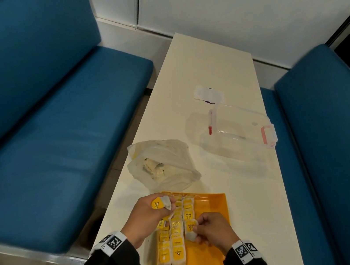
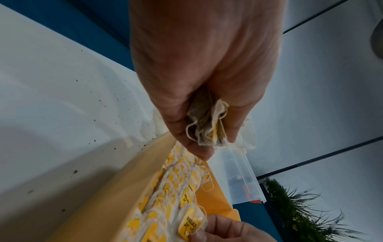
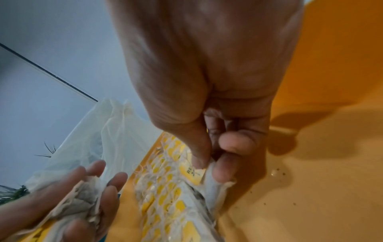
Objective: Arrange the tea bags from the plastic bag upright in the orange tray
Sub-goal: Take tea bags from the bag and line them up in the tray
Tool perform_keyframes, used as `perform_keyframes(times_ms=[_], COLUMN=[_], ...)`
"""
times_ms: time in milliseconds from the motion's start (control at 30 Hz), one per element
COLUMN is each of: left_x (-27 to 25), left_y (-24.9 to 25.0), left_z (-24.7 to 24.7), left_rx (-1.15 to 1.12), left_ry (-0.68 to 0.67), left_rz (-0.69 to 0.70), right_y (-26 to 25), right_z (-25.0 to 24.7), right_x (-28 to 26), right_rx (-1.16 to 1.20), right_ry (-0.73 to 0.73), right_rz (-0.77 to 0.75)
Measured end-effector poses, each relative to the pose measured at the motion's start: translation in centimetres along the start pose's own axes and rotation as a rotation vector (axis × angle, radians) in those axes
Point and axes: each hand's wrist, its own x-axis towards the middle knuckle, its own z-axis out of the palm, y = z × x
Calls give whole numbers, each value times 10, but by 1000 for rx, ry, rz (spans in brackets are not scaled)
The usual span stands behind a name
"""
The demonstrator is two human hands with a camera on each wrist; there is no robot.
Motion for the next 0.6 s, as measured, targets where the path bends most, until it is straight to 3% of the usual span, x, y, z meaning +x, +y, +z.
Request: perform_keyframes(times_ms=[600], left_x=[-1], left_y=[-2], left_z=[1], left_rx=[2], left_ry=[3], left_rz=[-12], right_y=[10], right_z=[19], right_x=[20], right_rx=[-40], right_ry=[159], right_rz=[-26])
